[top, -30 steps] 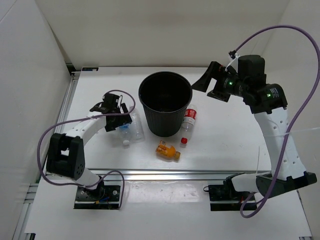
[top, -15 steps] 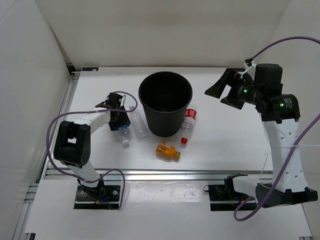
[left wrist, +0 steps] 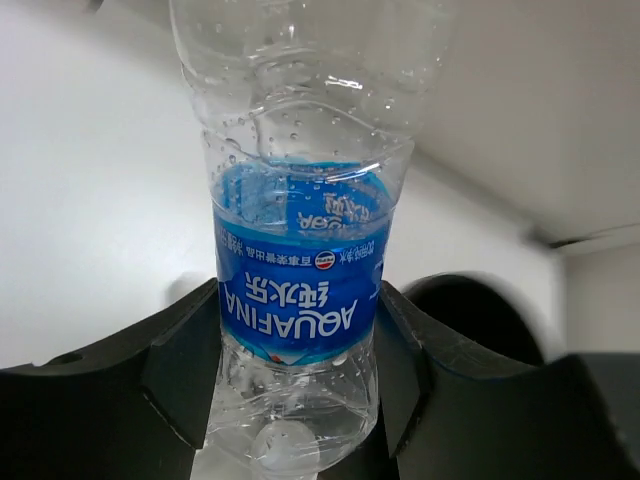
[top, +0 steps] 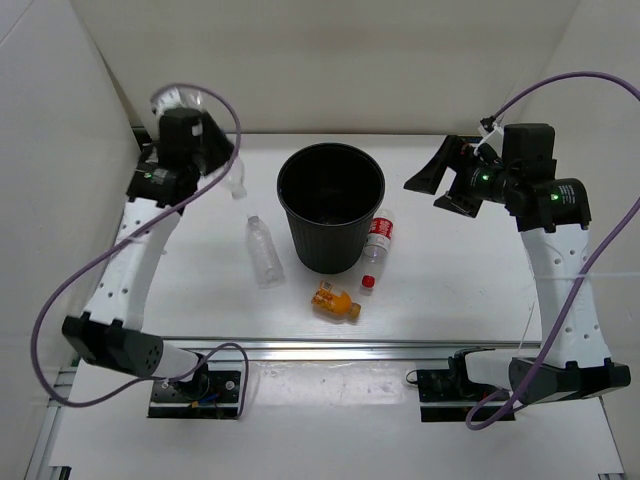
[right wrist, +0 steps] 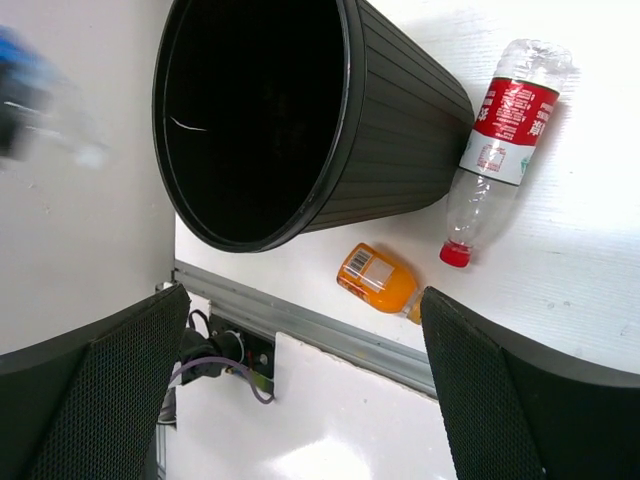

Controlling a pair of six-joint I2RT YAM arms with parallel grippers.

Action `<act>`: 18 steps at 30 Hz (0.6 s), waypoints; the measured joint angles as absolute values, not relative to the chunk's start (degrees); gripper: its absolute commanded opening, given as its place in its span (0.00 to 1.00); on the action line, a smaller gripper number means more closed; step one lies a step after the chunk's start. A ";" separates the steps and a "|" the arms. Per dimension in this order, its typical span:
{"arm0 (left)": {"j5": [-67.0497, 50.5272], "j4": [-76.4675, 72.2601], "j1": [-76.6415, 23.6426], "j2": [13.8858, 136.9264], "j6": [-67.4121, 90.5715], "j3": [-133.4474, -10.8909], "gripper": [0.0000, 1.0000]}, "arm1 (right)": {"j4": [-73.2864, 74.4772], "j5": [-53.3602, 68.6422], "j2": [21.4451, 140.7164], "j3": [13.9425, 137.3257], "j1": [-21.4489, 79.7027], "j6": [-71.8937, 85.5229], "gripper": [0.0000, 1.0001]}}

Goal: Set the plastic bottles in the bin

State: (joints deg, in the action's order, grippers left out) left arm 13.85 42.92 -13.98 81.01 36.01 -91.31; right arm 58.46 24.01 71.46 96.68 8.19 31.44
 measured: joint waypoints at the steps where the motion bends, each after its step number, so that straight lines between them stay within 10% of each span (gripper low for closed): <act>1: 14.37 42.48 -14.74 80.75 35.92 -96.44 0.57 | 58.46 24.12 71.46 96.68 8.14 31.51 1.00; 11: 14.46 36.47 -36.64 90.37 32.14 -116.22 0.65 | 58.11 24.56 71.26 95.07 7.81 32.88 1.00; 14: 15.64 36.88 -42.83 97.67 30.59 -115.61 0.79 | 58.06 24.53 71.02 94.78 7.01 32.93 1.00; 15: 16.10 37.60 -44.53 99.74 29.98 -114.96 1.00 | 58.11 24.51 70.85 94.70 6.61 32.93 1.00; 18: 18.44 40.32 -47.51 102.89 28.42 -113.82 1.00 | 57.98 24.32 70.50 94.45 5.74 32.93 1.00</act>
State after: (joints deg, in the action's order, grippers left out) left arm 18.44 40.32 -47.51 102.89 28.42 -113.82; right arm 57.98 24.32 70.50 94.45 5.74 32.93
